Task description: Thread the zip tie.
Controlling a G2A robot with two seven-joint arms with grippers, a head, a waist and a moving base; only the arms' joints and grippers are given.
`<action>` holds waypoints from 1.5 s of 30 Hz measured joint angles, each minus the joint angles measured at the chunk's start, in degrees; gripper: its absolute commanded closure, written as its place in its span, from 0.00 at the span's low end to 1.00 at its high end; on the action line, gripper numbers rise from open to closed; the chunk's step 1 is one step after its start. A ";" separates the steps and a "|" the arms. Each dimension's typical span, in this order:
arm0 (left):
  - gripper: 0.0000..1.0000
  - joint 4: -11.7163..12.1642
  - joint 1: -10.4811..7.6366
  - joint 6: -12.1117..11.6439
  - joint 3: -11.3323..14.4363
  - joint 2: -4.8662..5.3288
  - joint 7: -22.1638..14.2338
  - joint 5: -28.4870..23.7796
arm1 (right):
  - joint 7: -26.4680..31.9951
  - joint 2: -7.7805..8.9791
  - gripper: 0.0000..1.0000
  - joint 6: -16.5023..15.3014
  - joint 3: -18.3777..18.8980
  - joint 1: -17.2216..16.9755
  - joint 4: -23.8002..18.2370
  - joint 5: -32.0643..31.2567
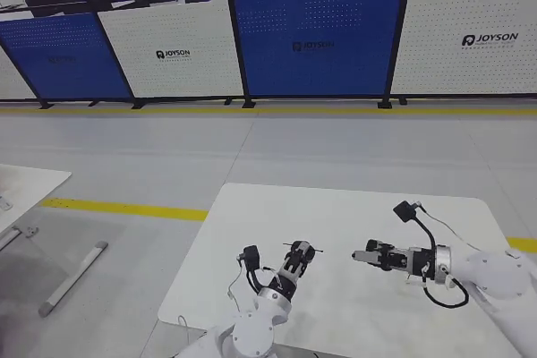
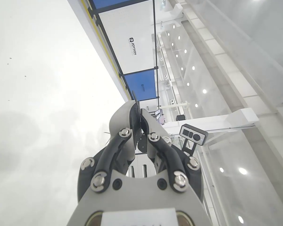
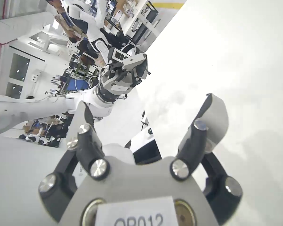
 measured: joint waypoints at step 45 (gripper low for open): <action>1.00 0.00 0.00 0.00 0.00 0.00 0.01 0.01 | 9.98 -1.24 0.00 1.85 -0.58 1.30 5.86 10.62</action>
